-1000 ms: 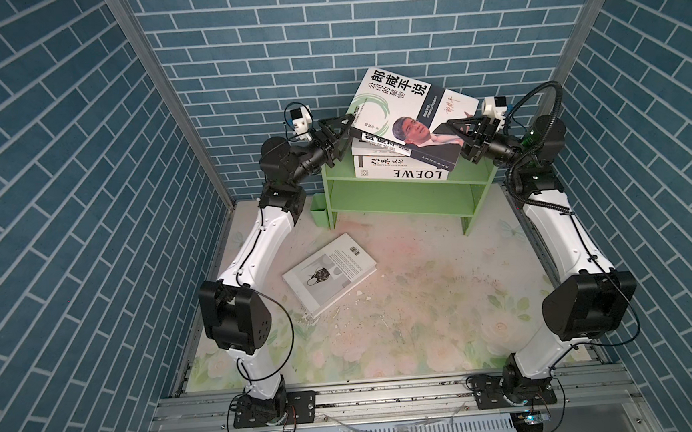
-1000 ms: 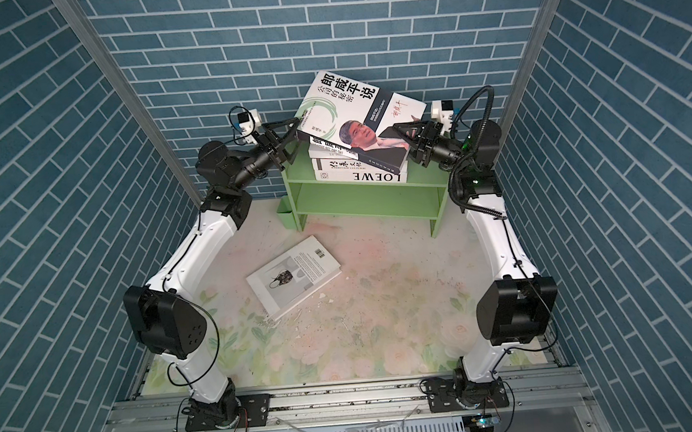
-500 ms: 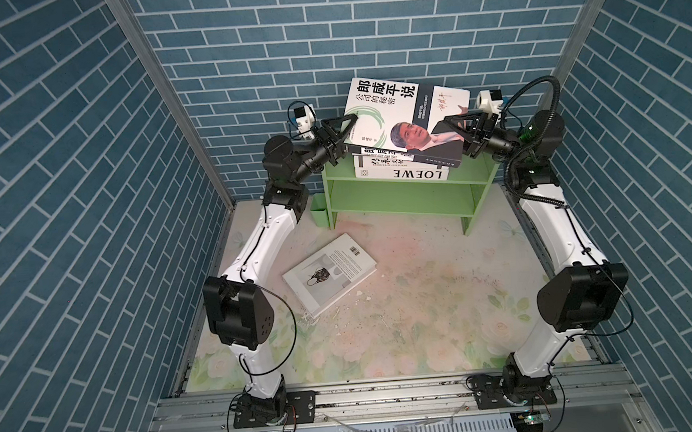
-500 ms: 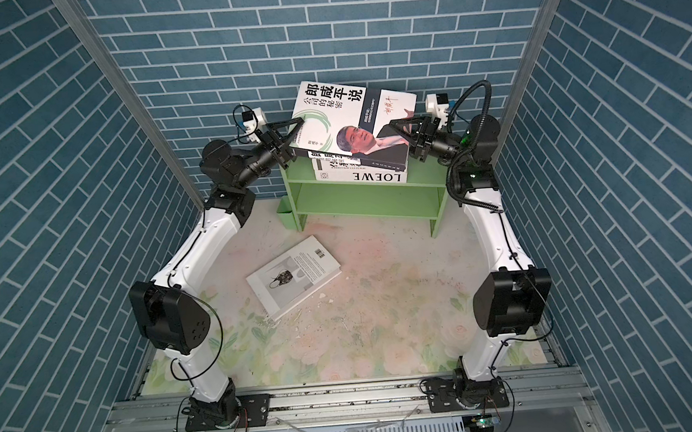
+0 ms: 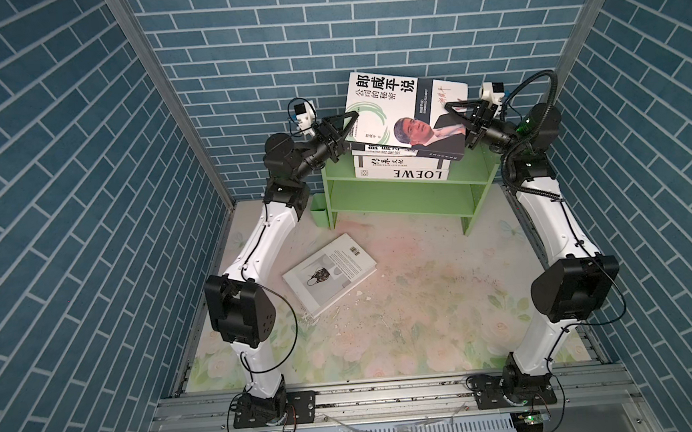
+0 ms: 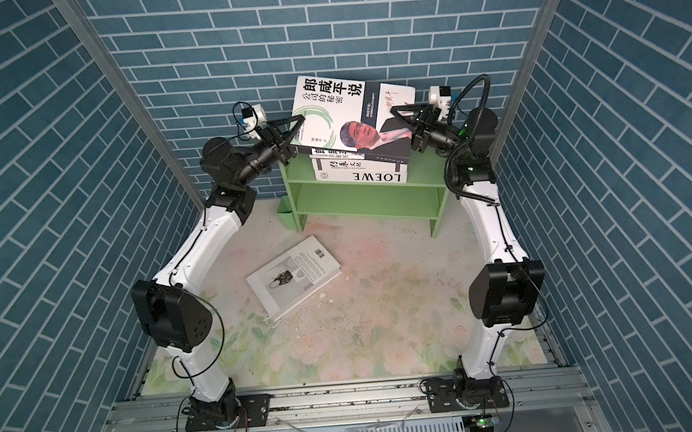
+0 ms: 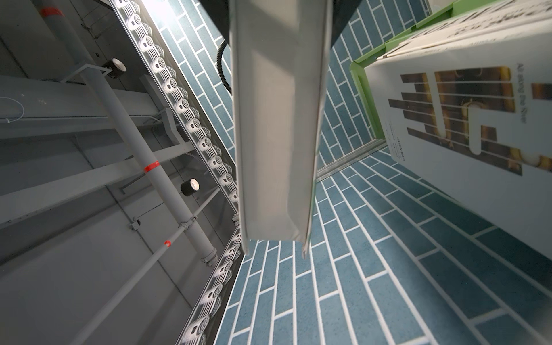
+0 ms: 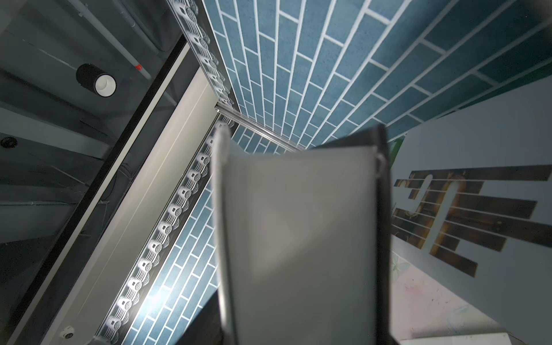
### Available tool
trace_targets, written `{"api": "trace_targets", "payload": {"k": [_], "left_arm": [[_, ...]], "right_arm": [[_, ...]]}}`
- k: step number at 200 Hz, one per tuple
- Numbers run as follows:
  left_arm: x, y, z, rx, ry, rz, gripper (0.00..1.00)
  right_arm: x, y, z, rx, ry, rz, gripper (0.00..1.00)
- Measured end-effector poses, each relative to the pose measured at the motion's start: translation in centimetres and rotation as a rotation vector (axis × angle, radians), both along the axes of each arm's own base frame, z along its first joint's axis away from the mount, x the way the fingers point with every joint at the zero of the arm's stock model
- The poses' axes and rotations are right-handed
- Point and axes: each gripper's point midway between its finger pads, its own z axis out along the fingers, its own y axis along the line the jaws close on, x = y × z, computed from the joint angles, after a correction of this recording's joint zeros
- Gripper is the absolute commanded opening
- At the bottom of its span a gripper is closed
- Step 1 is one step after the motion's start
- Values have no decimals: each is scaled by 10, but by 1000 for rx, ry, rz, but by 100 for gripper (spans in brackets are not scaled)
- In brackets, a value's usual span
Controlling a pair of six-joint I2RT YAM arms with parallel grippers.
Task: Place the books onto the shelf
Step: 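Lower the portrait book with both grippers onto the top of the stack, then press the portrait book down with both grippers to settle it on the stack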
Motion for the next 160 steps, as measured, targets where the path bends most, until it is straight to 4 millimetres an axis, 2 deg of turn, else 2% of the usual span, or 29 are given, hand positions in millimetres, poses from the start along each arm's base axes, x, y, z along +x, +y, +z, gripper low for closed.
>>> {"api": "trace_targets", "payload": {"k": [40,74,99,121,160], "left_arm": [[23,-1,0,-19,6,39,38],[50,0,-14,-35,49,91,36],[70,-1,-25,-43,78,118,36],[83,-5,-31,-36,98,123,36],[89,-8,-38,-9,123,125,36]], "right_arm": [[32,-10,-11,34,50,-121,66],[55,-23,-24,34,83,-251,66],[64,-30,-26,28,78,-320,66],[71,-36,-36,-16,70,-379,66],[76,-47,-64,-168,56,-492,71]]}}
